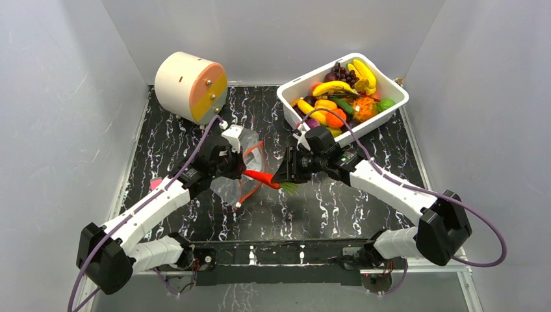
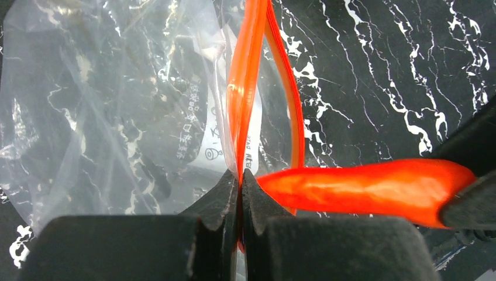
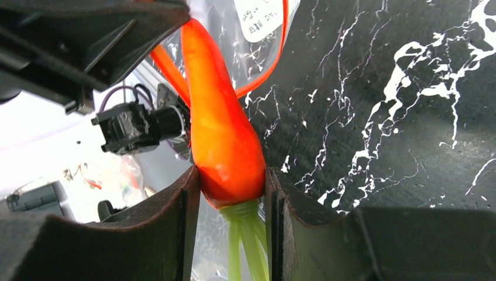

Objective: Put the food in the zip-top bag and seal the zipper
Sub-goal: Place the fake vegetable in the zipper food storage bag.

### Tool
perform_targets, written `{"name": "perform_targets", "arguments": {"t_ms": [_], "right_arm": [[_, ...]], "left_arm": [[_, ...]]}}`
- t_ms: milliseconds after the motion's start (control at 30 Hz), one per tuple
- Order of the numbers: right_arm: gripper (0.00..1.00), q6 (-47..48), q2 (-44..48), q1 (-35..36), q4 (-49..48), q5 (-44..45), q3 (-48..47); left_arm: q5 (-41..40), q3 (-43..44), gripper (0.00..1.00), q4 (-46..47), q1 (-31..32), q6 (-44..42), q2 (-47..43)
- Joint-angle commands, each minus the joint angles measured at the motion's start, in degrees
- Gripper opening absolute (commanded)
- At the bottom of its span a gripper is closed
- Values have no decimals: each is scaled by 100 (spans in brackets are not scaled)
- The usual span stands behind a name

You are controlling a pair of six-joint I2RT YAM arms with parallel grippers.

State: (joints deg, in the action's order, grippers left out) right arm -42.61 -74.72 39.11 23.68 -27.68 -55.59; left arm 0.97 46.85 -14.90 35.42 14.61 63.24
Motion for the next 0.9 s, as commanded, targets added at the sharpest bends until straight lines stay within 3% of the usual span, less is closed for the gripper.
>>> {"name": "perform_targets", "arguments": {"t_ms": [0,167,500,867], "right_arm": [[4,-421,-89,35,-923,722,-114],[3,-452,-254,39,-988,995,-137],[0,-1008,-428,240,-2078,1352,93],[0,-655,-1249,278,-733,2507,-326]], "left_arm": [[391,-53,0,17,26,129,-201],[478,-74,0,3,27,186,-309],[736,55,0,-20,26,530,-355],[567,146,0,-38,26,892,-636]]}}
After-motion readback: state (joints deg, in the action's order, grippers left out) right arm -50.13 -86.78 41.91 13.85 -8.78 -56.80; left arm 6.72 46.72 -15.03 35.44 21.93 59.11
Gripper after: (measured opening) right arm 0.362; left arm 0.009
